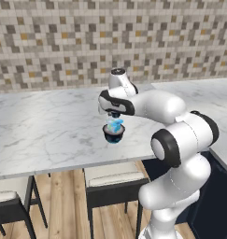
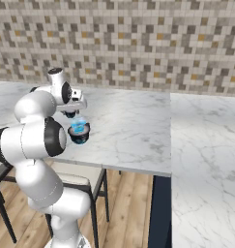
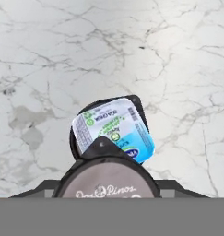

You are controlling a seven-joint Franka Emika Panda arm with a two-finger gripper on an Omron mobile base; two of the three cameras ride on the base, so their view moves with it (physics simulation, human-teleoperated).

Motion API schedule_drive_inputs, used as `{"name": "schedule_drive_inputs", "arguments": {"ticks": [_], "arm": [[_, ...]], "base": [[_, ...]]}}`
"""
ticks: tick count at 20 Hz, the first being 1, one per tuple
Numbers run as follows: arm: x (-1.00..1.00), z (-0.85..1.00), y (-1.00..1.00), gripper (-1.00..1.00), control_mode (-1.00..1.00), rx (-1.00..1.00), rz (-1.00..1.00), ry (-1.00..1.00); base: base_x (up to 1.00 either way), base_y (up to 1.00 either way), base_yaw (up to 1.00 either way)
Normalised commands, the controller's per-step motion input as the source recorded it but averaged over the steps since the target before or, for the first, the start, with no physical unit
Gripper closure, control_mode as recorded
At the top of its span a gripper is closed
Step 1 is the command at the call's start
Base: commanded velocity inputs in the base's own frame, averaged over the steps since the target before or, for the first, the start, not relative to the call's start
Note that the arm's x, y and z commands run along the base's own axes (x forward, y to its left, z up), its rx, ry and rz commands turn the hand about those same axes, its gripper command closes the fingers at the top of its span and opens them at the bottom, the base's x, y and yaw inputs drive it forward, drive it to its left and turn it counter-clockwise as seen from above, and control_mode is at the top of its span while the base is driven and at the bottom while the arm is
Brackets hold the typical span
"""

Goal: Stack the yogurt containers by placing the smaller containers on top of the larger containers.

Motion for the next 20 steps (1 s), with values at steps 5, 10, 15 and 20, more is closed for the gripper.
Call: {"name": "schedule_drive_inputs", "arguments": {"ticks": [5,10,15,20], "arm": [[0.01,-0.11,-0.04,1.00,-1.00,0.00,0.00,0.00],[0.04,-0.12,-0.04,1.00,-1.00,0.00,0.00,0.00],[0.07,-0.12,-0.01,1.00,-1.00,0.00,0.00,0.00],[0.12,-0.11,0.00,1.00,-1.00,0.00,0.00,0.00]], "base": [[0.00,0.00,0.00],[0.00,0.00,0.00],[0.00,0.00,0.00],[0.00,0.00,0.00]]}}
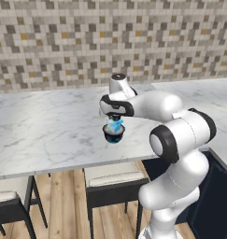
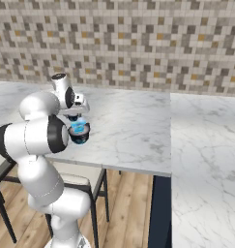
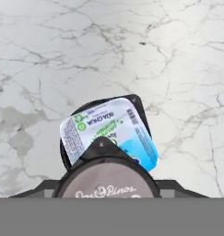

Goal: Stack the yogurt containers by placing the smaller containers on top of the larger containers.

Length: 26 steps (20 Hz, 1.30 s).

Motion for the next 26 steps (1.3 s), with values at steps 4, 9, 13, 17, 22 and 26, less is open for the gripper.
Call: {"name": "schedule_drive_inputs", "arguments": {"ticks": [4,9,13,17,22,26], "arm": [[0.13,-0.07,0.00,1.00,-1.00,0.00,0.00,0.00],[0.09,-0.06,0.00,1.00,-1.00,0.00,0.00,0.00],[0.06,-0.08,0.00,1.00,-1.00,0.00,0.00,0.00],[0.01,-0.05,0.00,1.00,-1.00,0.00,0.00,0.00],[0.00,-0.04,0.00,1.00,-1.00,0.00,0.00,0.00],[0.00,-0.05,0.00,1.00,-1.00,0.00,0.00,0.00]], "base": [[0.00,0.00,0.00],[0.00,0.00,0.00],[0.00,0.00,0.00],[0.00,0.00,0.00],[0.00,0.00,0.00],[0.00,0.00,0.00]]}}
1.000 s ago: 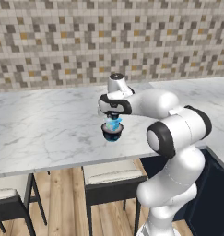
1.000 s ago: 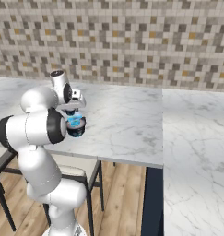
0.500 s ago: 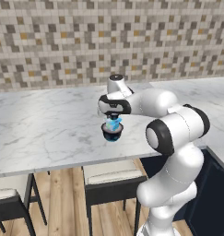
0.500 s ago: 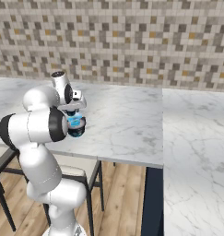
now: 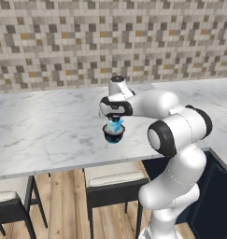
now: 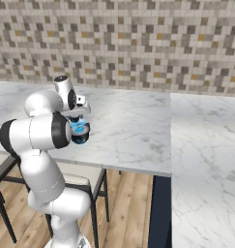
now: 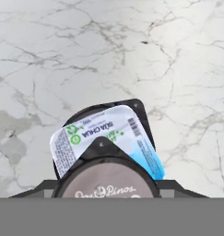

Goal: Stack the yogurt containers by placing the smaller containers on top of the larger containers.

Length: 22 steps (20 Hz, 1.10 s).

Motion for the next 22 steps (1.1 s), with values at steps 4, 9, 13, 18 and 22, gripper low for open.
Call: {"name": "schedule_drive_inputs", "arguments": {"ticks": [4,9,13,18,22], "arm": [[0.00,-0.05,0.00,1.00,-1.00,0.00,0.00,0.00],[0.00,-0.06,0.00,1.00,-1.00,0.00,0.00,0.00],[0.03,-0.08,0.00,1.00,-1.00,0.00,0.00,0.00],[0.04,-0.08,0.00,1.00,-1.00,0.00,0.00,0.00],[0.06,-0.06,0.00,1.00,-1.00,0.00,0.00,0.00]], "base": [[0.00,0.00,0.00],[0.00,0.00,0.00],[0.00,0.00,0.00],[0.00,0.00,0.00],[0.00,0.00,0.00]]}}
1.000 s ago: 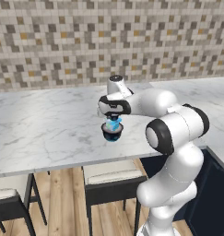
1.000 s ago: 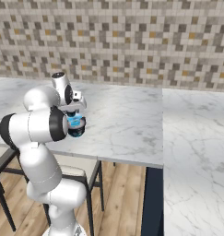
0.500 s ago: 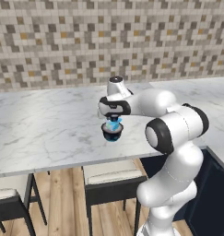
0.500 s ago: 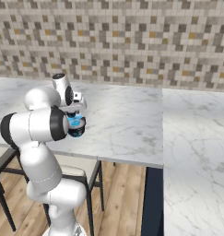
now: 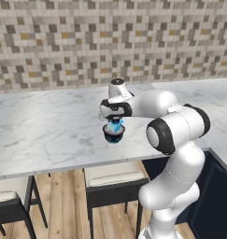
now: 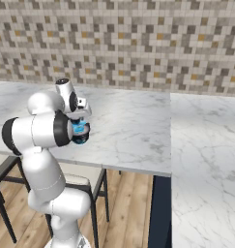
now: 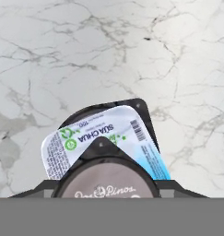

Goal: Stack the yogurt containers by placing the smaller containers on top of the larger containers.

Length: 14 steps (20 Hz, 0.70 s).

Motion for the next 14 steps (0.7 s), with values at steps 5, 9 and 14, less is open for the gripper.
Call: {"name": "schedule_drive_inputs", "arguments": {"ticks": [5,9,14], "arm": [[0.04,-0.06,0.00,1.00,-1.00,0.00,0.00,0.00],[0.04,-0.04,0.00,1.00,-1.00,0.00,0.00,0.00],[0.09,0.00,0.00,1.00,-1.00,0.00,0.00,0.00]], "base": [[0.00,0.00,0.00],[0.00,0.00,0.00],[0.00,0.00,0.00]]}}
